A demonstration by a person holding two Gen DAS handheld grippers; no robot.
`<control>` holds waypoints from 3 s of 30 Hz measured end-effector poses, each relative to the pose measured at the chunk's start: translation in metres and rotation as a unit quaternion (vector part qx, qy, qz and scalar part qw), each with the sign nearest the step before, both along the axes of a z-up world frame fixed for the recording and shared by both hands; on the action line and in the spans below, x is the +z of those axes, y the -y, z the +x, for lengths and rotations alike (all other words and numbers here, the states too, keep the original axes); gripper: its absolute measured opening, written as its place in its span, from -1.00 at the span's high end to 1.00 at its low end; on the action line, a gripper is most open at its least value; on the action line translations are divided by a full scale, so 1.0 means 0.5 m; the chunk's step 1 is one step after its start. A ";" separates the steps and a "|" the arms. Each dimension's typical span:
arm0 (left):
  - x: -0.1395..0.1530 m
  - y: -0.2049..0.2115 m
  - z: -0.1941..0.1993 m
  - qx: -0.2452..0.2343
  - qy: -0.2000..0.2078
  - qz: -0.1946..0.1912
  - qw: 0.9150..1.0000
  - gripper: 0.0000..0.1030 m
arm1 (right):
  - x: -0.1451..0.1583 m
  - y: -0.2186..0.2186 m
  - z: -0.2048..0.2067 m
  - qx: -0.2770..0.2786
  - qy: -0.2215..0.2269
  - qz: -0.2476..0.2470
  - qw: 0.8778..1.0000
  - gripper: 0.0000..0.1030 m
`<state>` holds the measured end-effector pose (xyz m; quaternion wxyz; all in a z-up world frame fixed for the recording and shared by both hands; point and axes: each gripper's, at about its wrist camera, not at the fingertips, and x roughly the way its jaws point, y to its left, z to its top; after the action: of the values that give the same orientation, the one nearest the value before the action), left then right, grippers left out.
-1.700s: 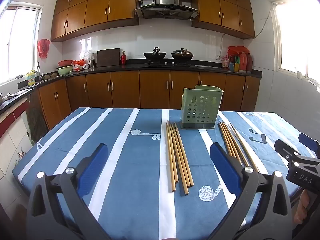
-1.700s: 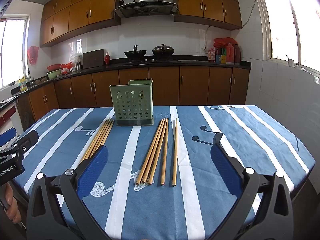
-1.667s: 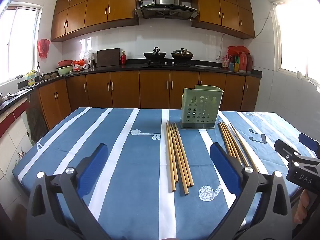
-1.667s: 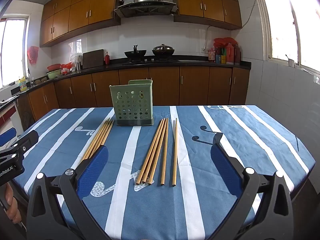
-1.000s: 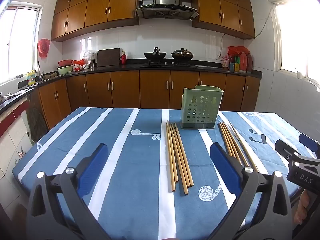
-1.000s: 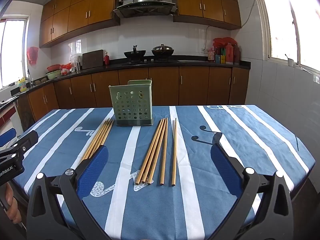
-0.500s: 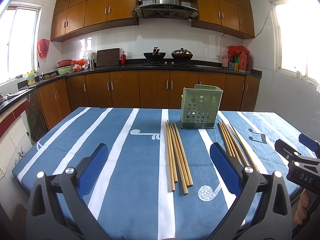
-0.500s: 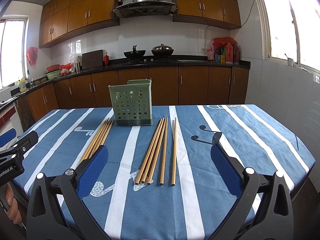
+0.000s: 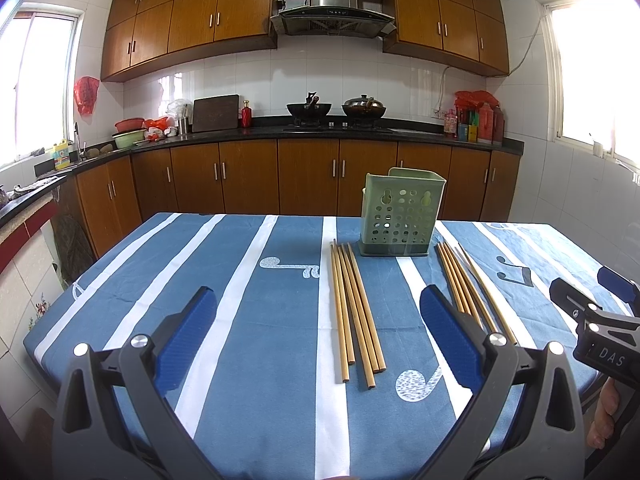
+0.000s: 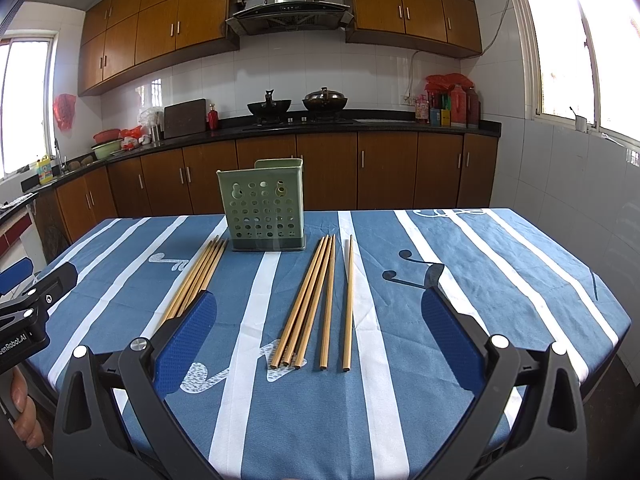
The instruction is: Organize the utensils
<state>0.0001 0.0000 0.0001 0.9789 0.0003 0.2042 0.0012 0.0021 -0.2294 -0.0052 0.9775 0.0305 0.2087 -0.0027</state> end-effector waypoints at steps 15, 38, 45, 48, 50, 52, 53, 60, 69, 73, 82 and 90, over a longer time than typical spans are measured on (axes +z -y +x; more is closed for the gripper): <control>0.000 0.000 0.000 -0.001 -0.001 0.000 1.000 -0.92 | -0.002 0.000 0.001 0.000 0.000 0.000 1.000 -0.97; 0.000 0.000 0.001 -0.001 -0.002 0.000 1.000 -0.92 | -0.003 0.001 0.003 -0.001 -0.001 0.000 1.000 -0.97; -0.015 0.012 0.007 0.004 -0.014 -0.004 1.000 -0.93 | -0.016 0.011 0.014 -0.005 -0.013 0.002 1.000 -0.97; -0.042 0.010 0.030 0.013 -0.033 -0.008 0.999 -0.93 | -0.025 0.016 0.034 -0.015 -0.036 0.002 0.999 -0.97; -0.056 0.002 0.048 0.024 -0.051 -0.010 0.998 -0.92 | -0.047 0.032 0.056 -0.029 -0.069 0.012 0.997 -0.97; -0.064 -0.010 0.063 0.033 -0.064 -0.008 0.997 -0.93 | -0.070 0.053 0.079 -0.044 -0.096 0.027 0.994 -0.95; -0.069 -0.016 0.072 0.038 -0.072 -0.008 0.997 -0.93 | -0.076 0.062 0.089 -0.049 -0.107 0.034 0.993 -0.85; -0.102 -0.064 0.134 0.061 -0.127 -0.028 0.990 -0.92 | -0.118 0.085 0.178 -0.045 -0.187 0.060 0.979 -0.03; -0.126 -0.060 0.204 0.033 -0.170 -0.013 0.985 -0.69 | -0.171 0.078 0.272 -0.046 -0.257 0.063 0.963 0.40; -0.145 -0.040 0.241 0.010 -0.192 -0.008 0.981 -0.29 | -0.172 0.079 0.278 -0.060 -0.246 0.040 0.966 0.77; -0.190 0.007 0.301 -0.044 -0.243 -0.006 0.969 0.35 | -0.169 0.092 0.280 -0.059 -0.239 0.044 0.968 0.79; -0.204 0.009 0.325 -0.040 -0.255 0.009 0.966 0.46 | -0.171 0.095 0.287 -0.063 -0.237 0.043 0.969 0.79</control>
<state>0.1627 -0.0047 -0.1020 0.8935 0.0175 0.4472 -0.0361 0.1456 -0.2767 -0.0906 0.8958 0.0844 0.4319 -0.0621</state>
